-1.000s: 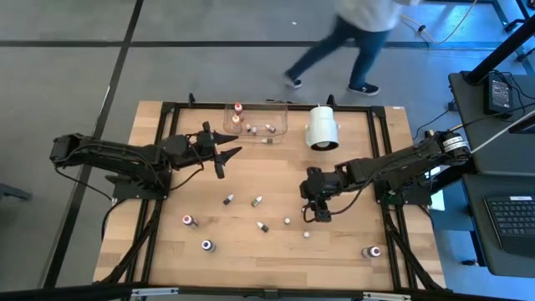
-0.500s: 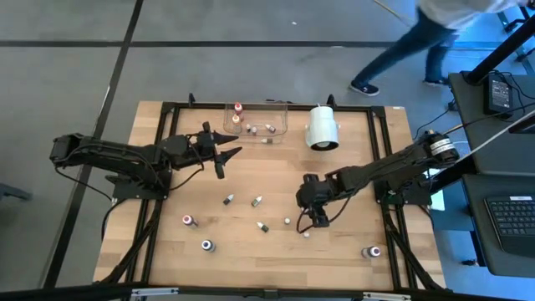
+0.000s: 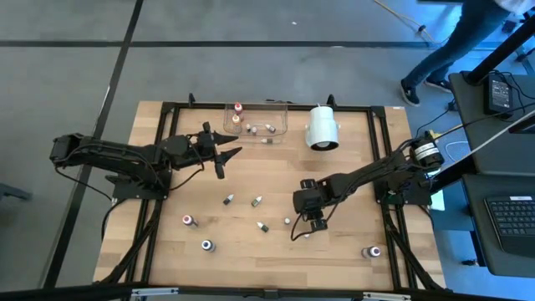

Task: Pick & Place food coloring
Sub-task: Put the red food coloring bottle into the transparent bin, then put the pink food coloring bottle into the transparent bin

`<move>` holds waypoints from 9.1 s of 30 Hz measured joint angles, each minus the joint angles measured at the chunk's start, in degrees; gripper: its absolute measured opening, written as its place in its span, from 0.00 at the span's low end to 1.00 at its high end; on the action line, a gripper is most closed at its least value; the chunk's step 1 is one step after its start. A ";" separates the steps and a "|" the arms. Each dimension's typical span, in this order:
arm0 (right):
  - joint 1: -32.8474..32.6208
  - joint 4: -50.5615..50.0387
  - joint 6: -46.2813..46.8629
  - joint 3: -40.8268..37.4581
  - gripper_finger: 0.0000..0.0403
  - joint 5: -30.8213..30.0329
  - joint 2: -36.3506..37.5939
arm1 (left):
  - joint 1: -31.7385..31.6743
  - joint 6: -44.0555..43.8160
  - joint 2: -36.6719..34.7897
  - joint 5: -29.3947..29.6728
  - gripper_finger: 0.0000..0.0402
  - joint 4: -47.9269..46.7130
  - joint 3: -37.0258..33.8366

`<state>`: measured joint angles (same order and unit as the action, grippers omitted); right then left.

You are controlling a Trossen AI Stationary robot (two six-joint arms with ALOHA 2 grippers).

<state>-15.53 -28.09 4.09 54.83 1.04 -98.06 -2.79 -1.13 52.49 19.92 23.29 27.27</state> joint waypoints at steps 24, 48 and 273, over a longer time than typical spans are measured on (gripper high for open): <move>11.14 -6.27 -19.85 17.29 0.19 -6.32 2.06 | 0.00 1.95 0.00 0.03 0.44 -0.40 0.00; 45.16 5.78 -22.20 29.33 0.21 11.06 -11.71 | -0.02 1.95 0.00 2.42 0.44 -0.81 0.00; 17.77 40.36 -14.99 -21.29 0.33 10.99 20.92 | 39.80 -87.97 34.40 -15.52 0.45 -94.46 35.98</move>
<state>2.24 12.27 -10.90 33.54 12.03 -77.14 37.02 -89.10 86.89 4.40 -71.17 63.24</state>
